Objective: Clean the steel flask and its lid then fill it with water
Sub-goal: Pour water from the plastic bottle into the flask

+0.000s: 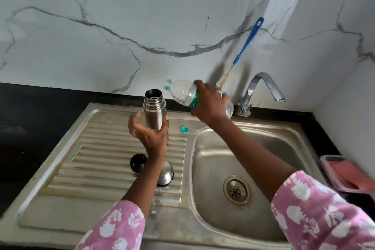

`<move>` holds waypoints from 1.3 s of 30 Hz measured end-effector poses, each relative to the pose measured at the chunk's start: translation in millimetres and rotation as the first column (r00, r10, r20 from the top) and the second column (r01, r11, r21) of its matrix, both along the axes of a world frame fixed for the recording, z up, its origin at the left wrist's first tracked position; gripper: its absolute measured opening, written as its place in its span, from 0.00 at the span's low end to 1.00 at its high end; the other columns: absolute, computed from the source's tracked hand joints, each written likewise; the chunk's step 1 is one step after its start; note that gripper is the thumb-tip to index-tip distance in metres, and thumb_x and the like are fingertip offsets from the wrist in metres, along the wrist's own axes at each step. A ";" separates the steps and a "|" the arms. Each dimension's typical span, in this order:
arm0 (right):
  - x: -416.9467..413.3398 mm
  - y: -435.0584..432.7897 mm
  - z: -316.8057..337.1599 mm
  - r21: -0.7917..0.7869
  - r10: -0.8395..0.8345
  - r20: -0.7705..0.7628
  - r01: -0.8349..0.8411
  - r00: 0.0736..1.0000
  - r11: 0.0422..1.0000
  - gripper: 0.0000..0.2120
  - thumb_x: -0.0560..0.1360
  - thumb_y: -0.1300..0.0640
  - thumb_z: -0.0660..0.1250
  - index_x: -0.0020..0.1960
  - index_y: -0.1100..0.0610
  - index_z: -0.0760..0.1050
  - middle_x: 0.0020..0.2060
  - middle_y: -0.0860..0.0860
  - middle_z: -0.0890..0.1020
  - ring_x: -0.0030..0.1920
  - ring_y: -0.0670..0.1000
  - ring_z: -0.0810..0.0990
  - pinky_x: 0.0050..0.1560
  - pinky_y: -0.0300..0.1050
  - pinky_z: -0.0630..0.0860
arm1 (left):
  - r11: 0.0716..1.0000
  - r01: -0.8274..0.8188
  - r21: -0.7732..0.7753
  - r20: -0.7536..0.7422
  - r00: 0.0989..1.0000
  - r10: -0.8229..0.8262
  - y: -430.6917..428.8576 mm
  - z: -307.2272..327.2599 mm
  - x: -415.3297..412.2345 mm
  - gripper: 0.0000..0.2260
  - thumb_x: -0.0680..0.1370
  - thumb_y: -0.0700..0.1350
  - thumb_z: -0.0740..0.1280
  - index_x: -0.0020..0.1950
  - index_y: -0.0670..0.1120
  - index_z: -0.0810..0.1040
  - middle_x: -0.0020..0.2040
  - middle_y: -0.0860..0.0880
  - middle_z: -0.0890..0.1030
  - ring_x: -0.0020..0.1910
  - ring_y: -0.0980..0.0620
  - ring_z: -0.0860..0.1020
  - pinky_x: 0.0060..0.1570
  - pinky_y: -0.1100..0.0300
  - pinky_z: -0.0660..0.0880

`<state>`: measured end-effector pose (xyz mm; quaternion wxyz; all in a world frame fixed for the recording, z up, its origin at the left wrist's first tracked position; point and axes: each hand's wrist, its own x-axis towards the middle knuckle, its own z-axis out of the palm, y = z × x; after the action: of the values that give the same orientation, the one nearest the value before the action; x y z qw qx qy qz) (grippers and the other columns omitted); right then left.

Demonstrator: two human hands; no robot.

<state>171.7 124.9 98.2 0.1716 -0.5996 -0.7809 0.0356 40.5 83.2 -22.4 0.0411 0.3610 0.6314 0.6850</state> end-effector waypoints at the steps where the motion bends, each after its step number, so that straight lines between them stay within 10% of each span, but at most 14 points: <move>1: 3.1 -3.5 -10.9 -0.104 -0.039 -0.102 0.028 0.994 0.994 0.36 0.66 0.58 0.74 0.69 0.50 0.61 0.63 0.52 0.73 0.64 0.60 0.70 0.62 0.56 0.63 | 0.999 0.007 0.040 -0.014 1.000 -0.007 -5.6 0.2 9.9 0.28 0.67 0.57 0.69 0.61 0.49 0.61 0.60 0.37 0.70 0.59 0.48 0.67 0.59 0.57 0.65; 6: 22.2 -21.6 -67.7 -0.412 -0.155 -0.406 -0.030 0.901 0.911 0.35 0.60 0.58 0.78 0.62 0.55 0.65 0.56 0.54 0.77 0.57 0.58 0.75 0.57 0.56 0.73 | 0.848 0.524 -0.087 0.224 0.839 -0.495 -14.3 2.3 58.8 0.32 0.70 0.60 0.66 0.67 0.42 0.66 0.59 0.47 0.74 0.56 0.52 0.74 0.56 0.56 0.74; 10: 33.5 -27.7 -100.0 -0.546 -0.130 -0.475 -0.176 0.870 0.819 0.37 0.56 0.60 0.74 0.62 0.54 0.64 0.56 0.53 0.72 0.58 0.56 0.73 0.55 0.56 0.76 | 0.701 0.710 -0.067 0.594 0.593 -0.544 -11.4 -2.5 74.7 0.32 0.69 0.47 0.76 0.68 0.49 0.64 0.58 0.48 0.79 0.54 0.52 0.80 0.54 0.57 0.77; 14: 48.3 -9.5 -99.6 -0.648 -0.194 -0.580 -0.303 0.792 0.699 0.29 0.61 0.66 0.64 0.63 0.60 0.71 0.57 0.58 0.75 0.53 0.54 0.75 0.46 0.42 0.75 | 0.748 0.656 -0.100 0.650 0.612 -0.450 -5.4 -14.0 71.9 0.26 0.71 0.40 0.74 0.64 0.50 0.65 0.54 0.49 0.78 0.49 0.54 0.80 0.50 0.57 0.78; 18: 46.8 32.0 -103.4 -0.438 -0.063 -0.322 -0.090 0.945 0.895 0.17 0.75 0.69 0.60 0.61 0.62 0.77 0.59 0.58 0.78 0.59 0.54 0.76 0.58 0.39 0.68 | 0.791 0.607 -0.076 0.701 0.597 -0.390 -2.4 -20.7 72.4 0.26 0.70 0.39 0.75 0.62 0.50 0.66 0.56 0.46 0.78 0.51 0.50 0.80 0.56 0.49 0.77; 25: 5.1 77.7 -131.7 -0.464 0.321 0.001 -0.284 0.947 0.839 0.17 0.78 0.59 0.63 0.66 0.55 0.74 0.58 0.58 0.77 0.59 0.56 0.75 0.56 0.44 0.70 | 0.816 0.566 -0.117 0.722 0.613 -0.321 6.3 -39.6 66.8 0.36 0.58 0.52 0.77 0.63 0.47 0.69 0.56 0.44 0.80 0.53 0.45 0.81 0.56 0.45 0.77; 39: -9.9 87.6 -143.3 -0.331 0.170 -0.194 -0.228 0.966 0.916 0.14 0.75 0.60 0.68 0.58 0.63 0.78 0.52 0.59 0.81 0.52 0.56 0.79 0.53 0.46 0.73 | 0.803 0.567 -0.184 0.679 0.664 -0.314 9.0 -37.5 68.3 0.31 0.62 0.47 0.75 0.63 0.49 0.69 0.55 0.47 0.80 0.53 0.50 0.80 0.55 0.50 0.78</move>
<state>161.8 212.5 -45.1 0.1201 -0.5330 -0.8024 0.2400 108.8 92.2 -59.9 0.4824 0.2457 0.5929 0.5961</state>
